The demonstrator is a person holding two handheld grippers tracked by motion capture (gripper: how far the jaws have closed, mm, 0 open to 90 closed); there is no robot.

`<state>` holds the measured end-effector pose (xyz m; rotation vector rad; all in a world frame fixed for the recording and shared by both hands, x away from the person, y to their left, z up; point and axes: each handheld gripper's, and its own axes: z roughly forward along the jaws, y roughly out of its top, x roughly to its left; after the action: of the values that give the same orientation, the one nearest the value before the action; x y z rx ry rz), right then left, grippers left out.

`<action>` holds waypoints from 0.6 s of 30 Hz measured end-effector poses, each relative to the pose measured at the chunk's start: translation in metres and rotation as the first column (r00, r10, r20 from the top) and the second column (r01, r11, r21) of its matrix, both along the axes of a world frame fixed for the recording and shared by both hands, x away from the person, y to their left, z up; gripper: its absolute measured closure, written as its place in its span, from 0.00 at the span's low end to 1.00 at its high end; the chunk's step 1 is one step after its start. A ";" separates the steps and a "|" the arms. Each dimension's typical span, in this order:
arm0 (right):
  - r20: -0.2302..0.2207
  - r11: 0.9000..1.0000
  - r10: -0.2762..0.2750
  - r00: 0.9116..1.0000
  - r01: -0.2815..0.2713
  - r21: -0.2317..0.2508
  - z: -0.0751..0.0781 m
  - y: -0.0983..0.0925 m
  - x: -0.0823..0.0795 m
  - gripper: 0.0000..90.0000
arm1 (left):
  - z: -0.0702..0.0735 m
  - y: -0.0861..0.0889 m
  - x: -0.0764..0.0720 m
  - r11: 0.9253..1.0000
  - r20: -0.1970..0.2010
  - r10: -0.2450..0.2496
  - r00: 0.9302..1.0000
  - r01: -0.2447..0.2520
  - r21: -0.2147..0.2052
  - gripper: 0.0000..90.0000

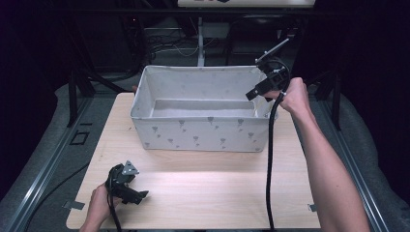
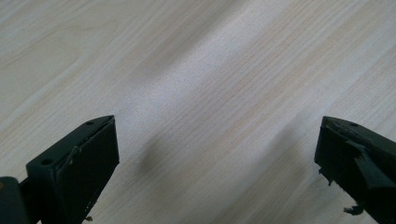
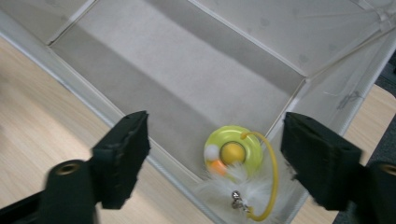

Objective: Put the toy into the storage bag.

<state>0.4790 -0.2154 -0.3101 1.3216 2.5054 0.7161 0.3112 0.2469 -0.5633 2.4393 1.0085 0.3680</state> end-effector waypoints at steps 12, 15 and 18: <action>0.078 0.992 0.116 0.990 -0.119 0.042 0.022 0.033 -0.035 0.05 | 0.001 0.001 0.000 1.000 -0.001 0.005 1.000 -0.005 -0.010 0.00; 0.090 0.989 0.141 0.986 -0.145 0.041 0.024 0.038 -0.041 0.03 | 0.001 0.001 0.000 1.000 -0.001 0.005 1.000 -0.005 -0.011 0.00; 0.106 0.978 0.203 0.974 -0.207 0.036 0.026 0.053 -0.057 0.00 | 0.001 0.001 0.000 1.000 -0.002 0.004 1.000 -0.004 -0.010 0.00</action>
<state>0.4221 -0.1620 -0.2838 1.0211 2.5814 0.8667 0.3109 0.2475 -0.5626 2.4289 1.0139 0.3615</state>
